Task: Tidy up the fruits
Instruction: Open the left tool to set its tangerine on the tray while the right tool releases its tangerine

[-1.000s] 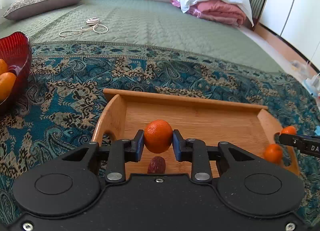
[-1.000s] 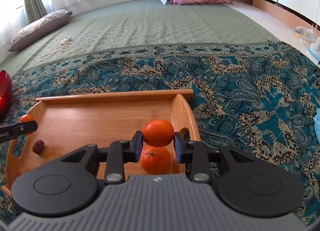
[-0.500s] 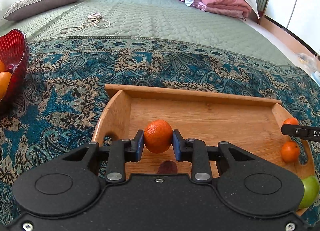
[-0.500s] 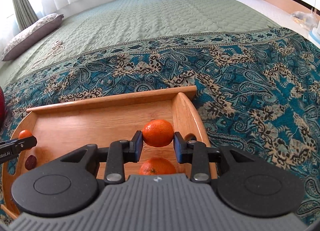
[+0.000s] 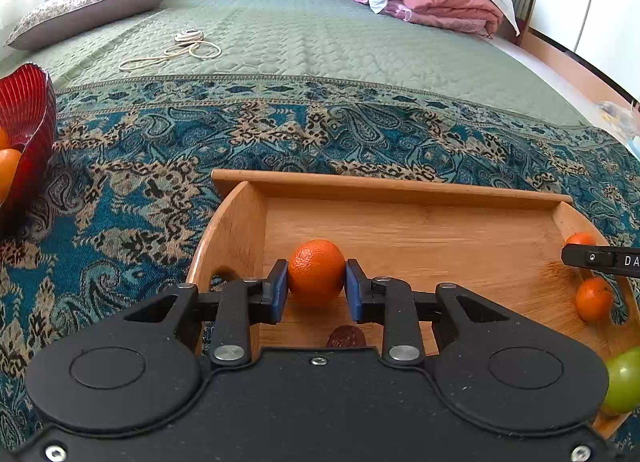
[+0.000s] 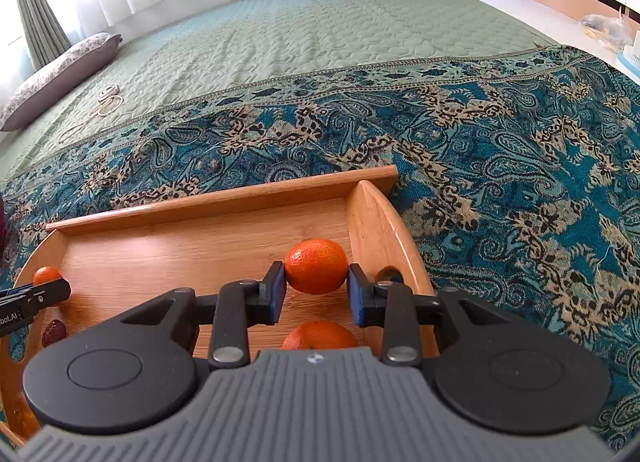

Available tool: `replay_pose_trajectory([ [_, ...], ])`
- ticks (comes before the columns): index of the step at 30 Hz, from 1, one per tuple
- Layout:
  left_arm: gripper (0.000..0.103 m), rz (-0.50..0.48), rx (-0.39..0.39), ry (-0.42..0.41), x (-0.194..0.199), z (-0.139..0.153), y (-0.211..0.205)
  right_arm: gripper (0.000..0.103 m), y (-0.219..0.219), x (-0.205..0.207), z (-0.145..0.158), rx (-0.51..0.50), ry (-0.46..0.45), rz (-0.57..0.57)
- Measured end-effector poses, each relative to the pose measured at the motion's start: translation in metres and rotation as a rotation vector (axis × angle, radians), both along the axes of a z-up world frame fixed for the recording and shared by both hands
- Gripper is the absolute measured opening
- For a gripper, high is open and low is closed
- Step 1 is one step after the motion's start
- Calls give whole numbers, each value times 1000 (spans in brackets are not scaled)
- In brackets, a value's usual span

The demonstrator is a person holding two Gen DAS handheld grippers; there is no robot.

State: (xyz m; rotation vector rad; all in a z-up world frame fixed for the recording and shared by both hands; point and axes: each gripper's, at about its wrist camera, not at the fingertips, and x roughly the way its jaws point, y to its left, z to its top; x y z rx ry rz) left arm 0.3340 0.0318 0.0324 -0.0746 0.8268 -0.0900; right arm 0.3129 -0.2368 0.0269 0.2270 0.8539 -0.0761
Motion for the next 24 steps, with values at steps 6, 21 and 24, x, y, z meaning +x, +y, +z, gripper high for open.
replay_pose_trajectory([
  [6, 28, -6, 11, -7, -2, -3, 0, 37, -1, 0, -2, -2, 2, -1],
  [21, 28, 0, 0, 0, -3, -3, 1, 39, -3, -1, -3, 12, 14, -8],
  [24, 28, 2, 3, 1, -5, -3, 0, 42, -3, -4, -2, 19, 0, -5],
])
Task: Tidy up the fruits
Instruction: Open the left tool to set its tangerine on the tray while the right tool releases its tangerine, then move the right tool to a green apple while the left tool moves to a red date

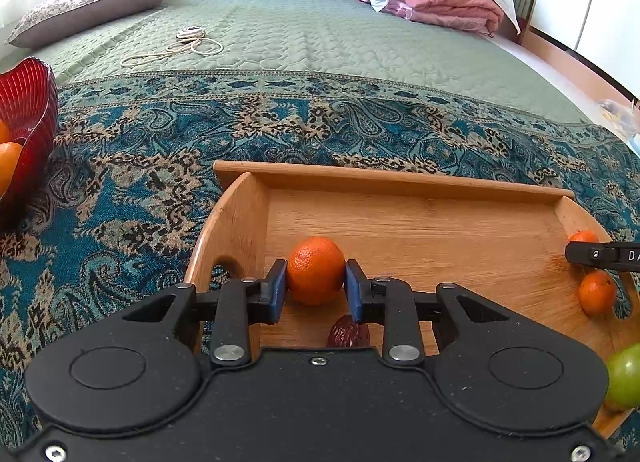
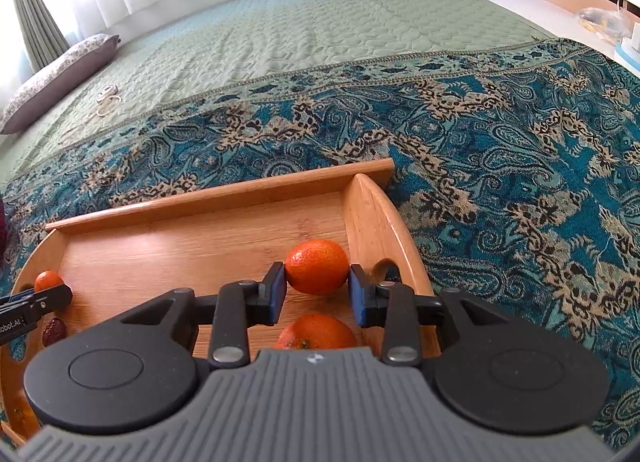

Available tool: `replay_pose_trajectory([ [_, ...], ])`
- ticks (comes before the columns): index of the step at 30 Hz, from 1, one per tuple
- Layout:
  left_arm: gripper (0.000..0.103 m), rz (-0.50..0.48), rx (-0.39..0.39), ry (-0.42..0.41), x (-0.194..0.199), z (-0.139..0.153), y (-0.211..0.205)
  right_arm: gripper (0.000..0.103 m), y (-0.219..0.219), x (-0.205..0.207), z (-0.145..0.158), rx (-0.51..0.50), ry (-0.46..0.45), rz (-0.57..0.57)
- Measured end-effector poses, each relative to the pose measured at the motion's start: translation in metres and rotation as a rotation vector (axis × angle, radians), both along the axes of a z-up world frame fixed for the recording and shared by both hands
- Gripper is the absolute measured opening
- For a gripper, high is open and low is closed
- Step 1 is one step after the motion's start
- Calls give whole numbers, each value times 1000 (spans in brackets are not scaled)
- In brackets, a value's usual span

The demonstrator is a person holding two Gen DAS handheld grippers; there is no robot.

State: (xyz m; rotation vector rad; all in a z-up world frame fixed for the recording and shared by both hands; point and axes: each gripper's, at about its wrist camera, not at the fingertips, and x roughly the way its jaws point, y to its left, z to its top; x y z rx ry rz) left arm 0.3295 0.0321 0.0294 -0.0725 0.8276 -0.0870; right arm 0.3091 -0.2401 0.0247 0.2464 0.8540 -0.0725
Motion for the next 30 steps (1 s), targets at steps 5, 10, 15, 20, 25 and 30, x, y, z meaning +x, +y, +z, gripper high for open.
replay_pose_trajectory([
  [5, 40, 9, -2, -6, -5, 3, 2, 43, 1, -5, 1, 1, -5, 9],
  [10, 49, 7, -8, -15, -17, 9, 7, 47, 2, -14, 4, -2, -24, 15],
  [15, 58, -5, 3, -47, -35, 17, 8, 59, 6, -30, 14, -18, -80, 43],
  [20, 68, -21, 19, -99, -59, 27, 5, 64, 11, -48, 27, -4, -128, 71],
  [25, 80, -39, 18, -152, -85, 39, 2, 70, 20, -67, 38, -43, -178, 104],
  [30, 86, -69, 21, -195, -113, 47, -3, 75, 29, -89, 43, -74, -215, 140],
])
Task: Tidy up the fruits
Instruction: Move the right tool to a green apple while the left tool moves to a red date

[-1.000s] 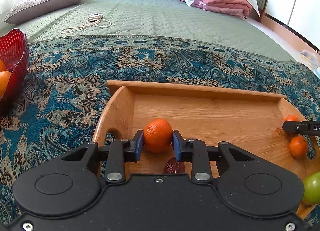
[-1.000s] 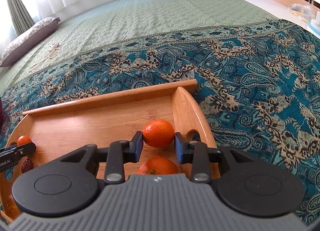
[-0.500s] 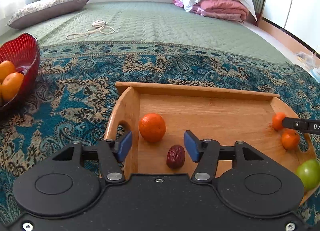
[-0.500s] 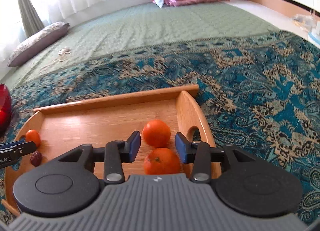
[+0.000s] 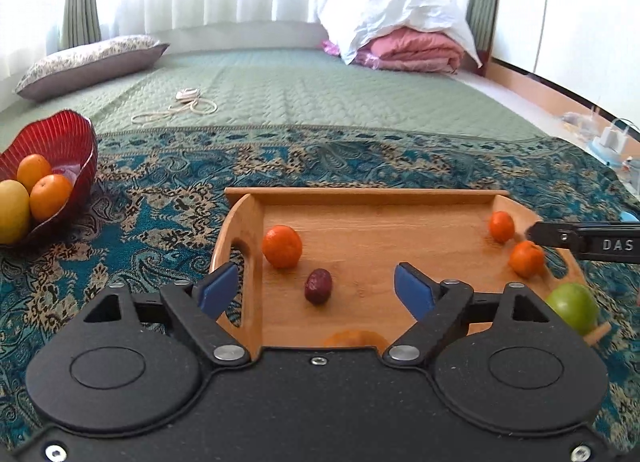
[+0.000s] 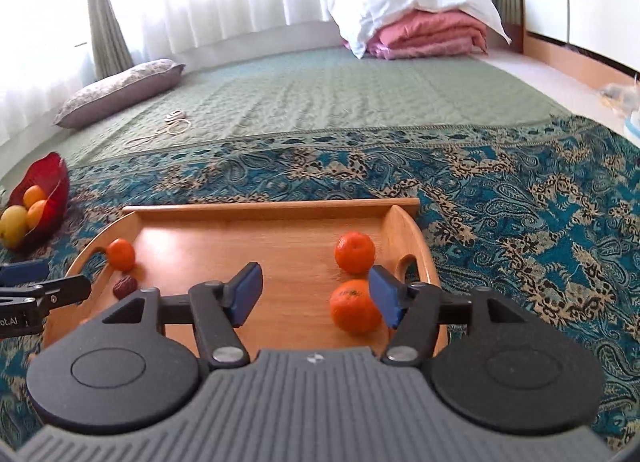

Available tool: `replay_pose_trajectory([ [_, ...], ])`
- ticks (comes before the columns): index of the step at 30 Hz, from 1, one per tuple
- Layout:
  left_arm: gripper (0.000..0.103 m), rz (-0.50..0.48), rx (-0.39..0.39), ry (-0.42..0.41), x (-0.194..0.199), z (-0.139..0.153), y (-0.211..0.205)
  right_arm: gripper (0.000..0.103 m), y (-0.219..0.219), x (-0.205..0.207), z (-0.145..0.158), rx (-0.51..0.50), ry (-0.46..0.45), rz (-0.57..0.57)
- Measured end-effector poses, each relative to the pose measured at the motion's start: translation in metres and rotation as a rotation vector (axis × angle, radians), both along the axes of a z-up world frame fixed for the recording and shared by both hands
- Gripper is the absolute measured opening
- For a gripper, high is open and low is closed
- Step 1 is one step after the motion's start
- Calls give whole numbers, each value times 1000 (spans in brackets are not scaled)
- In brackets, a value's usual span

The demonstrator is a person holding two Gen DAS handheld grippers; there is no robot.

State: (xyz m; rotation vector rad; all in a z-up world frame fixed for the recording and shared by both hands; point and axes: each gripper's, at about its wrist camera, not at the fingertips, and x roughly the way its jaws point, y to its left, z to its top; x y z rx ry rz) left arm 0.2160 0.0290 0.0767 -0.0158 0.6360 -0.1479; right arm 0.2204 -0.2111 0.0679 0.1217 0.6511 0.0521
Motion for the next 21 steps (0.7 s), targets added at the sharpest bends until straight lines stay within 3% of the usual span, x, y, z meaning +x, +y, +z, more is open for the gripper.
replay_pose_trajectory([
  [8, 90, -47, 26, -46, -42, 6, -11, 79, 10, -34, 2, -13, -45, 30],
  [21, 95, -83, 11, -52, -97, -2, -17, 84, 18, -87, -4, -27, -105, 80],
])
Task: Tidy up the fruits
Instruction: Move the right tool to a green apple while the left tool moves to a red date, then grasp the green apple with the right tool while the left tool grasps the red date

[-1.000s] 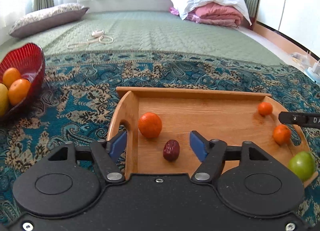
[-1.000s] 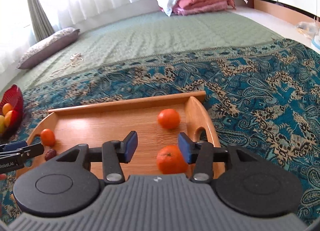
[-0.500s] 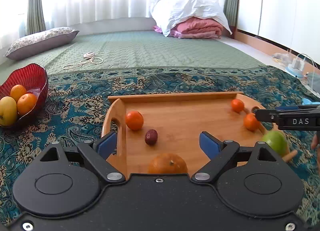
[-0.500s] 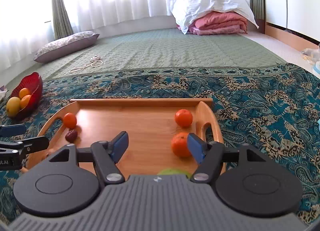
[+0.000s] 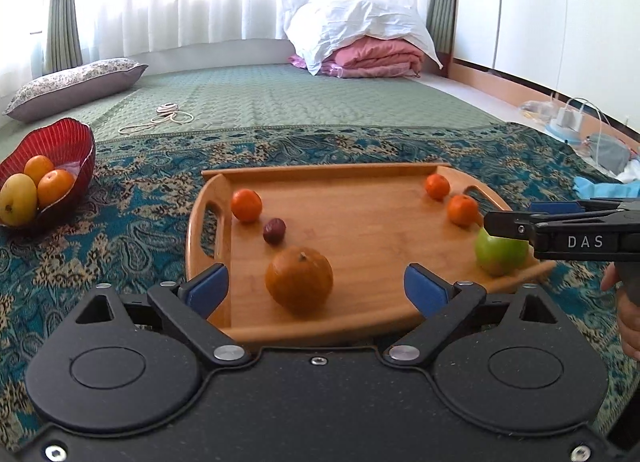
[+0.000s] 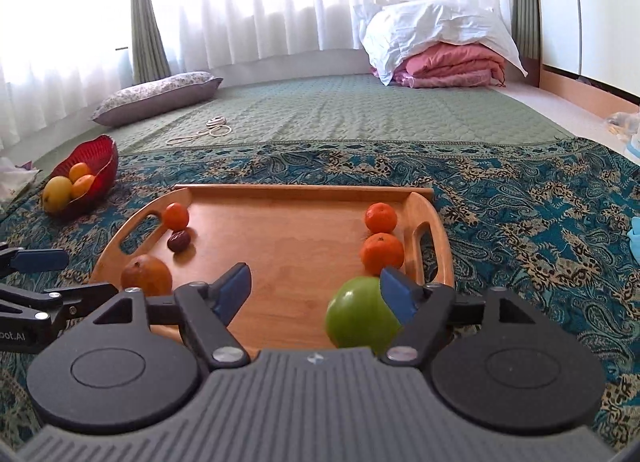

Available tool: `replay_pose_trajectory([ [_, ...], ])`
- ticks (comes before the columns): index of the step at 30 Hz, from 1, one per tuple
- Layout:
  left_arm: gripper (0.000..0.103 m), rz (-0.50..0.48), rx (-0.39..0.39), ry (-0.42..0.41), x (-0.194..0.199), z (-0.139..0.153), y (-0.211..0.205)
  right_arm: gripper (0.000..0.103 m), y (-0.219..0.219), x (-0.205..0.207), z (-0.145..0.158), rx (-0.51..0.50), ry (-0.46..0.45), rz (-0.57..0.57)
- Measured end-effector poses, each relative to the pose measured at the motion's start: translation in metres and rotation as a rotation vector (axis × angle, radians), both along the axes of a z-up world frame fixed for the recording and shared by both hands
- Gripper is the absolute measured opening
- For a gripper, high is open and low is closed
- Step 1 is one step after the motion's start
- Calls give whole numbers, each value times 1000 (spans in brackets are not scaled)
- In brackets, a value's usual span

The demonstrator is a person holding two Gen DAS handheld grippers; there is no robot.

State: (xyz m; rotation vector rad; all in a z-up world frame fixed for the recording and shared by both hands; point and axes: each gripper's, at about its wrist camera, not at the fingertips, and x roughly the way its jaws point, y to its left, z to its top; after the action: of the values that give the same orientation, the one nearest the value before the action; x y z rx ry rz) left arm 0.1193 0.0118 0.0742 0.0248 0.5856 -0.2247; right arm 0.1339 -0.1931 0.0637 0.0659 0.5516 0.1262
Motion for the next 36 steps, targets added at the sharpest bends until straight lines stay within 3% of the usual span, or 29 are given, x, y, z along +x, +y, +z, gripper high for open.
replay_pose_trajectory([
  [15, 97, -47, 69, 42, -23, -20, -3, 88, 17, -64, -18, -49, -31, 127],
  [22, 99, -39, 77, 50, -23, -29, -4, 89, 33, -86, -29, -3, -40, 172],
  [33, 99, -21, 63, 50, -23, -34, 3, 89, 78, -90, -52, -54, -19, 211],
  [36, 100, -18, 57, 52, -23, -35, 5, 81, 83, -88, -57, -56, -6, 197],
])
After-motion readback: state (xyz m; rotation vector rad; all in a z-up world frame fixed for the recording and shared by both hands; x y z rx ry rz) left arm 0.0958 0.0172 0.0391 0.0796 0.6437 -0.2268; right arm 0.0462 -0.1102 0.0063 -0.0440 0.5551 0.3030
